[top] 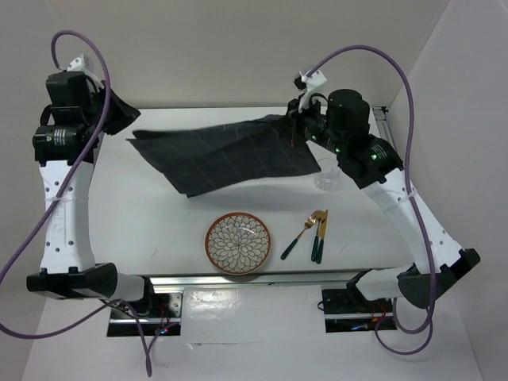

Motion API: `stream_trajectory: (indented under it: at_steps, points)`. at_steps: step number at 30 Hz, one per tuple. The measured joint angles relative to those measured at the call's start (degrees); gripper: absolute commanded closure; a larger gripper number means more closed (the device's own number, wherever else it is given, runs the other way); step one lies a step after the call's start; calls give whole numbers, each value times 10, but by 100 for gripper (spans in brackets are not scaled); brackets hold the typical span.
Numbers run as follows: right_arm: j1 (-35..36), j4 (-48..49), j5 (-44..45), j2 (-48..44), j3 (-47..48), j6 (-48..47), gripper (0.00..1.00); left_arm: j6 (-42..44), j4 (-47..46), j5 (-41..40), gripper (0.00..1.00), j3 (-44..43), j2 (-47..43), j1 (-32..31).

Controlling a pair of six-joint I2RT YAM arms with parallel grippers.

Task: Set the dinner table for one person

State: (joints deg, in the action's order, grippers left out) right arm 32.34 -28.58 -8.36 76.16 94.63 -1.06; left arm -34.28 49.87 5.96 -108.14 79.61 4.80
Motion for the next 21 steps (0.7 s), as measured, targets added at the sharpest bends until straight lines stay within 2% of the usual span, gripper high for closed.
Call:
stream_trajectory:
  at_steps: [7, 14, 17, 21]
  points:
    - [-1, 3, 36, 5, -28, -3, 100, 12, -16, -9, 100, -17, 24, 6]
    - [-30, 52, 29, 170, -23, -22, 100, 14, -59, -10, 100, -14, 170, 1]
    - [-31, 49, 23, 210, -23, -29, 100, 16, -64, 13, 100, 32, 192, -14]
    - [-31, 52, 14, 210, -19, -32, 100, 22, -73, 54, 100, 122, 184, -56]
